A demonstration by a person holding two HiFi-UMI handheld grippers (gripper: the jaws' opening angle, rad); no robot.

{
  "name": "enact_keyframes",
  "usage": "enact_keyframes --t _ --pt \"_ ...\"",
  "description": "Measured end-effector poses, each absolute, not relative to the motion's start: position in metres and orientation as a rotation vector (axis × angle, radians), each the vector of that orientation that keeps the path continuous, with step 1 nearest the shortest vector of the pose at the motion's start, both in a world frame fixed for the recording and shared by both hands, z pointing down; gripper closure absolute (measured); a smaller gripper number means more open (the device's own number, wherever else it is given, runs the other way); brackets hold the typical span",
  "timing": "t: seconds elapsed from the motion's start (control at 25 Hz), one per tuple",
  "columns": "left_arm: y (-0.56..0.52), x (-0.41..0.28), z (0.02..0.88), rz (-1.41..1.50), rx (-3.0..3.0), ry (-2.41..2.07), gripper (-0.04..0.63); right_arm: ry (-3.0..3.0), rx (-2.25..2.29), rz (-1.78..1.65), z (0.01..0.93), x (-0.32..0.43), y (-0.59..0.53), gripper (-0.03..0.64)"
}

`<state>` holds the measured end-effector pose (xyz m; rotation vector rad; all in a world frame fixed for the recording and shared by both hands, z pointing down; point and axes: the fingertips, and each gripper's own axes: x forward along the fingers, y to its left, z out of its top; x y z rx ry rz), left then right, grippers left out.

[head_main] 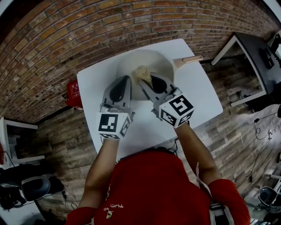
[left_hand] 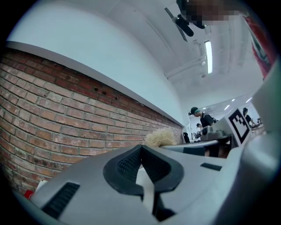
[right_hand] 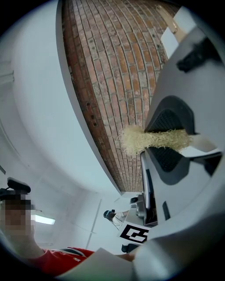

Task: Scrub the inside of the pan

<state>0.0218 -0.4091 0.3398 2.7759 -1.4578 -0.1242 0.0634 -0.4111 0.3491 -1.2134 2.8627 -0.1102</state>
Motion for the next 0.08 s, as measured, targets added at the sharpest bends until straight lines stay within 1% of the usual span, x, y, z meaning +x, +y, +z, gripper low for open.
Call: enact_keyframes --t 0.08 --pt "-0.4098 0.0209 0.3408 -0.123 2.772 -1.459 0.581 2.863 -1.214 -0.114 0.3501 0.0631 -0.4118 0.531"
